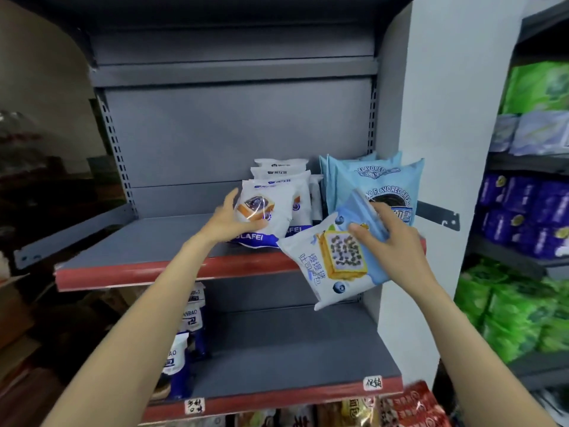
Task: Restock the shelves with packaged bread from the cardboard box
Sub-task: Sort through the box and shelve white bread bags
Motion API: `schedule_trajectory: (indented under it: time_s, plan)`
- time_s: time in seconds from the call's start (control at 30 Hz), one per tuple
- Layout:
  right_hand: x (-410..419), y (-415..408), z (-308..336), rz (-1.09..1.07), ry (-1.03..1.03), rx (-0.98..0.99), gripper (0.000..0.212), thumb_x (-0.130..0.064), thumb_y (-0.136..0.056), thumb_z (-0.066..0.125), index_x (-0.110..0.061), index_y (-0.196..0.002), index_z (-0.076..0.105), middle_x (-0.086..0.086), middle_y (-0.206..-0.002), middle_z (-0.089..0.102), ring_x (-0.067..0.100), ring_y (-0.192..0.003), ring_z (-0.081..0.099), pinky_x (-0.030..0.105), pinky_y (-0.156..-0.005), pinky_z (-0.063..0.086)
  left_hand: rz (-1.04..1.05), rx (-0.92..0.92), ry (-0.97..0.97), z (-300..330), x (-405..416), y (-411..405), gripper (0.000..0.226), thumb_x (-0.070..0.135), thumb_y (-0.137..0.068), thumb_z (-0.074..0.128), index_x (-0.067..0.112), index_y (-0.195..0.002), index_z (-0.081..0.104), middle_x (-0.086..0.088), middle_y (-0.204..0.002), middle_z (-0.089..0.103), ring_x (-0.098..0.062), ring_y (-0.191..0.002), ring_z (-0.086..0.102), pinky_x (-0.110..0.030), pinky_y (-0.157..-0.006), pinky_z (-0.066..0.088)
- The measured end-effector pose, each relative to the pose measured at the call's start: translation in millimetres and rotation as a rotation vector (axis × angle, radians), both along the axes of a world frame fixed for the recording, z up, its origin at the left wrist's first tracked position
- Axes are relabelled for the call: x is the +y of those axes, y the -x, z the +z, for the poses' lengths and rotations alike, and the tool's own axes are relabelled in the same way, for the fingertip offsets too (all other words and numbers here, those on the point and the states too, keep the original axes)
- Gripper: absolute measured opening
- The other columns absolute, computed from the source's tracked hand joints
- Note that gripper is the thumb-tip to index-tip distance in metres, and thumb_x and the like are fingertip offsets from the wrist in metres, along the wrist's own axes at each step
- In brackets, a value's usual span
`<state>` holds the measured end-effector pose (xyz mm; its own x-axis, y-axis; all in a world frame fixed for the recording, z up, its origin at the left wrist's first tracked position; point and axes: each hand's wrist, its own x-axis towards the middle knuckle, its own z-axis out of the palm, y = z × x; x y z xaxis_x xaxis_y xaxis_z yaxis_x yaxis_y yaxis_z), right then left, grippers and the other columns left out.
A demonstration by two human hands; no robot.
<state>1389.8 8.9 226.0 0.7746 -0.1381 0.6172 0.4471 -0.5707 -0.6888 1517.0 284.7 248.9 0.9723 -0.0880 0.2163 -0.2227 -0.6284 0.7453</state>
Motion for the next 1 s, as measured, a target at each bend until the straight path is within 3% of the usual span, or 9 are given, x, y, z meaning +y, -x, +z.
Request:
schedule_trajectory:
  time_s: [0.1,0.27,0.37,0.53,0.73,0.8,0.87,0.93,1.0]
  plan:
    - [-6.5,-0.6,-0.2,-0.018,-0.017,-0.03,0.024,-0.033,-0.086,0.064,-0.025,-0.108,0.055,-0.016,-0.074,0.055,-0.011,-0.067,0.051,0.006,-0.061,0.037,-0.007,-0.117,0.064,-7.6,-12.1,-4.5,0.102,0.04,-0.072,0.079,0.025,-0.148,0.013,0.004,-0.139,0.046,-0.018,-0.126,0.046,-0.029,-0.097,0.036]
    - [-16.3,1.2,-1.1,-0.101,0.029,-0.024,0.03,-0.044,-0.084,0.065,-0.032,-0.109,0.054,-0.006,-0.085,0.062,0.009,-0.077,0.056,0.024,-0.065,0.04,0.075,-0.283,0.178,-23.1,-43.8,2.8,0.114,0.037,-0.069,0.082,0.029,-0.149,0.002,-0.013,-0.139,0.028,-0.03,-0.124,0.042,-0.036,-0.1,0.036]
    - [-15.6,8.0,0.5,-0.046,0.018,-0.06,0.02,-0.036,-0.086,0.063,-0.026,-0.102,0.057,-0.01,-0.073,0.057,0.0,-0.065,0.052,0.012,-0.057,0.037,0.058,-0.273,0.143,-23.7,-45.8,4.4,0.112,0.036,-0.069,0.082,0.03,-0.148,0.003,-0.012,-0.14,0.026,-0.03,-0.123,0.041,-0.035,-0.097,0.036]
    - [-2.3,11.3,-0.8,0.097,-0.096,-0.094,0.012,-0.03,-0.087,0.063,-0.026,-0.082,0.053,-0.018,-0.065,0.055,-0.002,-0.059,0.047,0.009,-0.054,0.036,0.034,-0.346,0.211,-14.1,-23.6,2.6,0.11,0.031,-0.063,0.085,0.032,-0.147,0.013,0.0,-0.142,0.034,-0.009,-0.12,0.037,-0.03,-0.093,0.036]
    - [12.4,2.7,-5.9,0.123,-0.118,-0.104,0.011,-0.031,-0.087,0.065,-0.027,-0.093,0.057,-0.014,-0.076,0.061,-0.001,-0.066,0.053,0.011,-0.059,0.041,-0.095,-0.081,0.269,-17.4,-30.3,13.9,0.111,0.018,-0.079,0.074,0.032,-0.148,-0.012,-0.008,-0.144,0.017,-0.014,-0.139,0.01,-0.033,-0.112,0.017]
    - [16.4,-0.9,-9.5,0.132,-0.116,-0.091,0.018,-0.031,-0.086,0.065,-0.025,-0.101,0.059,-0.015,-0.08,0.063,-0.001,-0.07,0.055,0.012,-0.063,0.041,-0.154,-0.033,0.286,-16.8,-30.7,14.3,0.104,0.021,-0.082,0.072,0.036,-0.148,-0.008,-0.002,-0.14,0.024,-0.012,-0.136,0.017,-0.031,-0.11,0.019]
    - [19.7,-5.2,-10.3,0.129,-0.092,-0.077,0.021,-0.032,-0.084,0.066,-0.025,-0.103,0.06,-0.016,-0.078,0.063,-0.002,-0.071,0.054,0.013,-0.065,0.04,-0.164,-0.059,0.3,-8.8,-25.3,15.0,0.083,0.029,-0.084,0.066,0.04,-0.146,0.012,0.004,-0.144,0.031,-0.015,-0.139,0.021,-0.035,-0.111,0.023]
    - [27.3,-7.5,-2.9,0.145,-0.02,-0.067,0.016,-0.036,-0.082,0.066,-0.033,-0.095,0.058,-0.018,-0.073,0.061,-0.002,-0.066,0.052,0.013,-0.06,0.037,-0.049,-0.149,0.26,-1.6,-12.2,24.3,0.069,0.041,-0.09,0.056,0.036,-0.147,0.017,0.0,-0.156,0.017,-0.02,-0.146,0.007,-0.044,-0.116,0.015]
    - [44.0,-9.1,13.5,0.215,0.089,-0.061,0.013,-0.038,-0.083,0.065,-0.038,-0.092,0.056,-0.021,-0.073,0.061,-0.004,-0.063,0.053,0.012,-0.058,0.037,-0.126,-0.234,0.23,2.6,5.9,45.4,0.073,0.054,-0.086,0.054,0.035,-0.147,0.017,0.004,-0.156,0.017,-0.012,-0.144,0.011,-0.041,-0.117,0.016]
